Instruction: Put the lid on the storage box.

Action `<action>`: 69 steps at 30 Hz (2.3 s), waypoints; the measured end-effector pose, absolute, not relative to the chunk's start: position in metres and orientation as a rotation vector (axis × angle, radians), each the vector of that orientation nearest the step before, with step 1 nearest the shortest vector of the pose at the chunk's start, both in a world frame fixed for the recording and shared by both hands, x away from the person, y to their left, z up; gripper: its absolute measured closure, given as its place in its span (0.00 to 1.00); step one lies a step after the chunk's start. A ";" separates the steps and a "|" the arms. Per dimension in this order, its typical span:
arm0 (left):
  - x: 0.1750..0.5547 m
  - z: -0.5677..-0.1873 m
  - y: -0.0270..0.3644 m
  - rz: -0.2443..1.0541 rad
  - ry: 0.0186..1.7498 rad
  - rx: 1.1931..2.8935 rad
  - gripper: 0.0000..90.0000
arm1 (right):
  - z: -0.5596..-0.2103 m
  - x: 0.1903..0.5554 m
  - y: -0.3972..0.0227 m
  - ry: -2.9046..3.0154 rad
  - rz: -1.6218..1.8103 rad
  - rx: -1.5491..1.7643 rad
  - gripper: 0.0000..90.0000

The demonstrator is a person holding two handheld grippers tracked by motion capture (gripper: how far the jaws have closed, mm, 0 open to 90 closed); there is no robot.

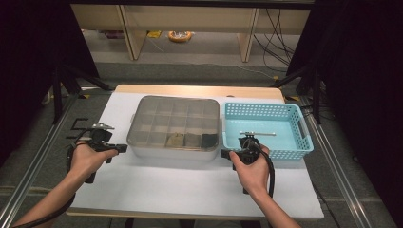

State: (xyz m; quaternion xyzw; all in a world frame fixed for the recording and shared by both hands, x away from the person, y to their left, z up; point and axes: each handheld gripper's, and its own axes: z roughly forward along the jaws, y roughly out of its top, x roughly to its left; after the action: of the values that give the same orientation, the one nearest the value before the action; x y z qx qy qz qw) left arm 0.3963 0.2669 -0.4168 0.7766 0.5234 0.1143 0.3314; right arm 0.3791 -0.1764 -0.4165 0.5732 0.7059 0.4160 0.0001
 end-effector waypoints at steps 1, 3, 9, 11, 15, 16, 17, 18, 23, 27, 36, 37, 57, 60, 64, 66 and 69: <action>0.396 -0.415 0.268 0.305 1.361 2.031 0.97 | -0.417 0.379 -0.177 2.211 1.308 1.806 0.99; 0.396 -0.413 0.268 0.311 1.355 2.028 0.97 | -0.417 0.379 -0.176 2.204 1.278 1.822 0.99; 0.398 -0.412 0.263 0.320 1.328 2.024 0.97 | -0.417 0.378 -0.175 2.203 1.272 1.828 0.99; 0.399 -0.411 0.263 0.309 1.325 2.027 0.97 | -0.417 0.378 -0.176 2.216 1.290 1.810 0.99; 0.399 -0.410 0.263 0.322 1.317 2.035 0.98 | -0.417 0.378 -0.176 2.209 1.298 1.805 0.99; 0.399 -0.410 0.263 0.326 1.315 2.037 0.98 | -0.418 0.378 -0.177 2.212 1.295 1.798 0.99; 0.399 -0.410 0.262 0.332 1.310 2.026 0.98 | -0.417 0.378 -0.176 2.217 1.288 1.819 0.99; 0.400 -0.409 0.262 0.335 1.298 2.036 0.98 | -0.418 0.378 -0.176 2.208 1.311 1.798 0.99; 0.398 -0.404 0.248 0.353 1.241 1.972 0.98 | -0.417 0.377 -0.176 2.212 1.314 1.784 0.99; 0.400 -0.407 0.234 0.328 1.202 1.982 0.99 | -0.418 0.376 -0.175 2.194 1.308 1.803 0.99; 0.403 -0.410 0.229 0.337 1.191 1.990 0.99 | -0.417 0.373 -0.181 2.188 1.307 1.807 0.99; 0.402 -0.410 0.229 0.338 1.186 1.981 0.98 | -0.416 0.373 -0.183 2.199 1.328 1.794 0.99; 0.351 -0.424 0.239 0.576 1.153 1.744 0.39 | -0.415 0.357 -0.206 2.175 1.273 1.664 0.85; 0.343 -0.430 0.242 0.599 1.148 1.745 0.34 | -0.415 0.352 -0.213 2.174 1.247 1.650 0.80; 0.335 -0.437 0.244 0.605 1.157 1.749 0.29 | -0.417 0.342 -0.224 2.178 1.213 1.633 0.74; 0.332 -0.442 0.245 0.600 1.157 1.763 0.27 | -0.419 0.337 -0.231 2.186 1.218 1.601 0.70; 0.329 -0.448 0.248 0.586 1.159 1.777 0.26 | -0.421 0.329 -0.238 2.163 1.208 1.629 0.68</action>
State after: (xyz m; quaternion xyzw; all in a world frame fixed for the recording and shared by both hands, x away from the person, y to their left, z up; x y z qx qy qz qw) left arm 0.3288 0.2480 -0.4480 0.7196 0.4695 0.2372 0.4533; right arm 0.3286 -0.2375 -0.4206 0.5472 0.7267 0.4058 0.0884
